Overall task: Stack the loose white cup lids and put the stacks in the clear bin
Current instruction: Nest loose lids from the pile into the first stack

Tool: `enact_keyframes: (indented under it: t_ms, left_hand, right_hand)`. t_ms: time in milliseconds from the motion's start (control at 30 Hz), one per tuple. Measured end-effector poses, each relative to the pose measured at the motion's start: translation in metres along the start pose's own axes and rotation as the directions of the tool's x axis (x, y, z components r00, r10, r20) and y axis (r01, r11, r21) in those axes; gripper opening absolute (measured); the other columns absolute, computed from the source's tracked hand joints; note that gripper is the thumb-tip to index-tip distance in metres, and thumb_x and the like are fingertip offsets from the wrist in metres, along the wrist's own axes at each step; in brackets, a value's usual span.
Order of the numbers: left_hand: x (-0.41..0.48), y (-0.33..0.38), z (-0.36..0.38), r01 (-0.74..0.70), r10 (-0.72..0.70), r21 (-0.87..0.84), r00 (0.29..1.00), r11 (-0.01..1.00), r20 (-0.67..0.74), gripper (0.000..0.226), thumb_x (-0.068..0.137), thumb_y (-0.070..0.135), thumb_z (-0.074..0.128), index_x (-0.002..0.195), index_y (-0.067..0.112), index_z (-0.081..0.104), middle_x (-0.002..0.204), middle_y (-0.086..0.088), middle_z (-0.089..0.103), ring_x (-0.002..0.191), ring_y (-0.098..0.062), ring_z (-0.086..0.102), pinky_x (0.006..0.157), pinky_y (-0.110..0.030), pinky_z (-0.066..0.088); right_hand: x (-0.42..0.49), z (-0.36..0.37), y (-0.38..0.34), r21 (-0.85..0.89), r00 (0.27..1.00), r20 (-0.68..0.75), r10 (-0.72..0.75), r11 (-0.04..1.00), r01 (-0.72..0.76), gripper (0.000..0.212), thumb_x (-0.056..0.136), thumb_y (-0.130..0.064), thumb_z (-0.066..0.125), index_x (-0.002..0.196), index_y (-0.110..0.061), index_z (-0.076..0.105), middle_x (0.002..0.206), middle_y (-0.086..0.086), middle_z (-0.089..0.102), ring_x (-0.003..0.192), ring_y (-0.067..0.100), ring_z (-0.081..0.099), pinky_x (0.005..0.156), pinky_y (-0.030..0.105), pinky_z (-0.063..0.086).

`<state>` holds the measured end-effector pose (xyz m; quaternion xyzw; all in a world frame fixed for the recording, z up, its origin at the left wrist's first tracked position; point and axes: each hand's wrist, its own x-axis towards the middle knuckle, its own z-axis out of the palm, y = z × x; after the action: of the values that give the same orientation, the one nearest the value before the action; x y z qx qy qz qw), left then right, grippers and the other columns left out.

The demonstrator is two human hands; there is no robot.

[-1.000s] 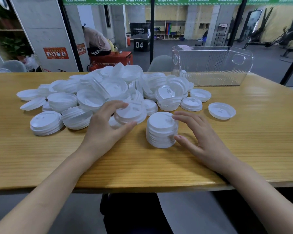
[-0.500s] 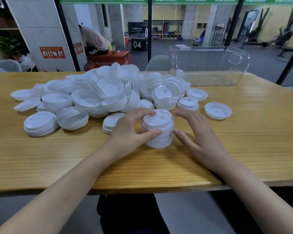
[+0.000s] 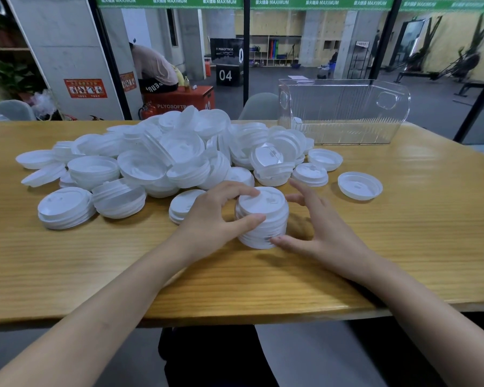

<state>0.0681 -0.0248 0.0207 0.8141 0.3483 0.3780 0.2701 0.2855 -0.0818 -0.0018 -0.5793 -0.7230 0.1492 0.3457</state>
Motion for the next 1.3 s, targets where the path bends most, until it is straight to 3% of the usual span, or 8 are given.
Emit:
enact_keyframes:
  t_ms: [167, 333, 533, 633, 733, 833, 933, 1300]
  left_hand:
    - [0.004, -0.004, -0.001, -0.041, 0.041, 0.009, 0.999, 0.999, 0.024, 0.035, 0.082, 0.027, 0.077, 0.115, 0.021, 0.068, 0.121, 0.016, 0.059, 0.115, 0.011, 0.049, 0.091, 0.000, 0.029]
    - [0.015, -0.017, -0.002, -0.132, 0.130, 0.105, 0.991, 0.986, 0.029, 0.052, 0.081, 0.055, 0.063, 0.124, 0.026, 0.060, 0.131, 0.011, 0.052, 0.126, 0.000, 0.045, 0.101, -0.010, 0.032]
    - [0.039, -0.028, 0.001, -0.338, 0.354, 0.300, 0.935, 0.892, 0.003, 0.042, 0.095, 0.038, 0.051, 0.126, 0.011, 0.059, 0.136, -0.003, 0.054, 0.128, -0.017, 0.046, 0.107, -0.033, 0.037]
    - [0.044, -0.039, 0.005, -0.456, 0.500, 0.400, 0.866, 0.795, -0.005, 0.033, 0.098, 0.028, 0.049, 0.124, 0.009, 0.059, 0.133, -0.009, 0.057, 0.124, -0.027, 0.052, 0.103, -0.043, 0.041]
    - [0.043, -0.045, 0.006, -0.535, 0.596, 0.471, 0.802, 0.702, 0.022, 0.028, 0.101, 0.028, 0.047, 0.122, 0.013, 0.056, 0.129, -0.011, 0.060, 0.121, -0.030, 0.056, 0.108, -0.040, 0.037]
    - [0.044, -0.046, 0.005, -0.508, 0.565, 0.479, 0.825, 0.716, 0.031, 0.029, 0.099, 0.027, 0.049, 0.123, 0.013, 0.057, 0.128, -0.009, 0.061, 0.120, -0.028, 0.056, 0.113, -0.039, 0.031]
    - [0.043, -0.047, 0.003, -0.456, 0.504, 0.488, 0.863, 0.745, 0.036, 0.031, 0.098, 0.029, 0.048, 0.122, 0.013, 0.060, 0.127, -0.006, 0.062, 0.118, -0.026, 0.057, 0.114, -0.039, 0.029]
    - [0.043, -0.053, -0.011, -0.394, 0.390, 0.393, 0.916, 0.831, 0.095, 0.032, 0.097, 0.033, 0.049, 0.119, 0.014, 0.064, 0.125, 0.002, 0.059, 0.113, -0.018, 0.059, 0.094, -0.042, 0.046]
  right_hand:
    - [0.021, 0.003, -0.003, -0.037, 0.991, 0.130, 0.028, 0.999, -0.023, 0.125, 0.063, -0.048, 0.087, 0.154, -0.040, 0.002, 0.122, -0.016, 0.046, 0.131, 0.012, 0.038, 0.111, 0.037, 0.034]
    - [0.045, 0.006, 0.005, 0.034, 0.994, 0.111, 0.015, 0.999, -0.019, 0.110, 0.053, -0.059, 0.076, 0.144, -0.051, 0.014, 0.123, -0.007, 0.055, 0.124, 0.015, 0.048, 0.102, 0.046, 0.045]
    - [0.073, 0.001, 0.030, 0.073, 0.988, 0.154, 0.021, 0.997, -0.032, 0.104, 0.055, -0.059, 0.081, 0.141, -0.049, 0.024, 0.138, -0.006, 0.047, 0.134, 0.011, 0.042, 0.106, 0.045, 0.044]
    - [0.071, -0.011, 0.035, 0.029, 0.986, 0.164, 0.024, 0.999, -0.029, 0.094, 0.058, -0.068, 0.079, 0.137, -0.055, 0.029, 0.135, -0.014, 0.048, 0.132, 0.002, 0.036, 0.107, 0.024, 0.034]
    - [0.073, -0.029, 0.039, 0.047, 0.998, -0.045, 0.032, 0.998, -0.030, 0.053, 0.082, -0.055, 0.069, 0.129, -0.040, 0.049, 0.129, -0.018, 0.054, 0.123, 0.001, 0.039, 0.098, 0.011, 0.032]
    - [0.084, -0.031, 0.056, -0.243, 0.957, -0.286, 0.056, 0.962, -0.128, 0.034, 0.096, -0.035, 0.059, 0.127, -0.021, 0.059, 0.132, -0.004, 0.057, 0.128, 0.021, 0.037, 0.105, 0.031, 0.032]
    - [0.088, -0.026, 0.070, -0.443, 0.951, -0.273, 0.144, 0.859, -0.257, 0.043, 0.097, -0.038, 0.052, 0.135, -0.018, 0.055, 0.139, 0.004, 0.054, 0.133, 0.030, 0.032, 0.107, 0.040, 0.027]
    - [0.086, -0.022, 0.073, -0.495, 0.929, -0.279, 0.242, 0.793, -0.355, 0.047, 0.096, -0.049, 0.050, 0.136, -0.026, 0.053, 0.140, 0.009, 0.049, 0.134, 0.032, 0.030, 0.111, 0.042, 0.020]
